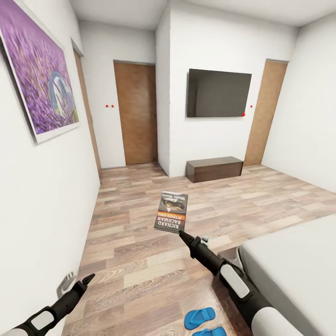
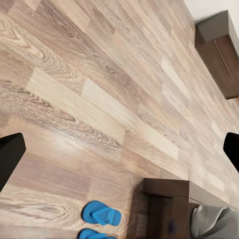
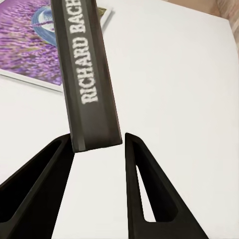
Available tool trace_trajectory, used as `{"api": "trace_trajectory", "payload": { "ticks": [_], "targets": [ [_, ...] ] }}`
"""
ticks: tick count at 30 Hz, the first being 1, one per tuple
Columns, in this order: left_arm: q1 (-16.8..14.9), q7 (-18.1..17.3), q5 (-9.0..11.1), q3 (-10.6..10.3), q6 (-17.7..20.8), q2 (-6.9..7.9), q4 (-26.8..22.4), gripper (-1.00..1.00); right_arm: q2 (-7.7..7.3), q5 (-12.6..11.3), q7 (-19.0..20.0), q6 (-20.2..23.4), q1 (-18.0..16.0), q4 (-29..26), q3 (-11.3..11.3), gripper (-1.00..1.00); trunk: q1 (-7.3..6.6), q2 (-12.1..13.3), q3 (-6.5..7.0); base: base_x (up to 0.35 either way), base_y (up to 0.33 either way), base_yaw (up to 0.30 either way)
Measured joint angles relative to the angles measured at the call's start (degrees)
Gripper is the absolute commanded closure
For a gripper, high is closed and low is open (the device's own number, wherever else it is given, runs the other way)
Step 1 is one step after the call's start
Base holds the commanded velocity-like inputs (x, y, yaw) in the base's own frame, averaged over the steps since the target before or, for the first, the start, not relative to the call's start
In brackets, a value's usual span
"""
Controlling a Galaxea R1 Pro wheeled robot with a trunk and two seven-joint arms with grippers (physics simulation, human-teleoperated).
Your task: In the bedroom, move the book from the bed onto either nightstand, and place the two sandals side by side next to the bed.
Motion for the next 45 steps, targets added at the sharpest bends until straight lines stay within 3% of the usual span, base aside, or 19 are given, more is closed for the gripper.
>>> {"api": "trace_trajectory", "payload": {
  "ticks": [9, 24, 32, 45],
  "targets": [
    [0.2, 0.8, -0.1, 0.0, -0.6, -1.82, 0.0, -1.00, 0.00, 0.0, 0.0, 0.0, 0.0, 0.0, 0.0, 1.00, 0.00, 0.0, 0.00, 0.000, 0.000, 0.179],
    [1.2, 5.7, -0.2, -0.2, -4.5, -7.41, -0.1, -1.00, -0.04, -0.2, 0.0, 0.1, 0.0, 0.0, -0.1, 1.00, 0.00, 0.0, 0.00, 0.000, 0.000, 0.169],
    [1.7, 6.2, -3.6, -0.3, -5.0, -8.18, -0.1, -1.00, -0.13, -0.2, 0.0, 0.1, 0.0, 0.0, -0.1, 1.00, 0.00, 0.0, 0.00, 0.000, 0.000, 0.131],
    [1.8, 6.2, -4.7, -0.2, -5.1, -8.22, -0.1, -1.00, -0.16, -0.2, 0.0, 0.1, 0.0, 0.0, -0.2, 1.00, 0.00, 0.0, 0.00, 0.000, 0.000, 0.040]
  ]
}}
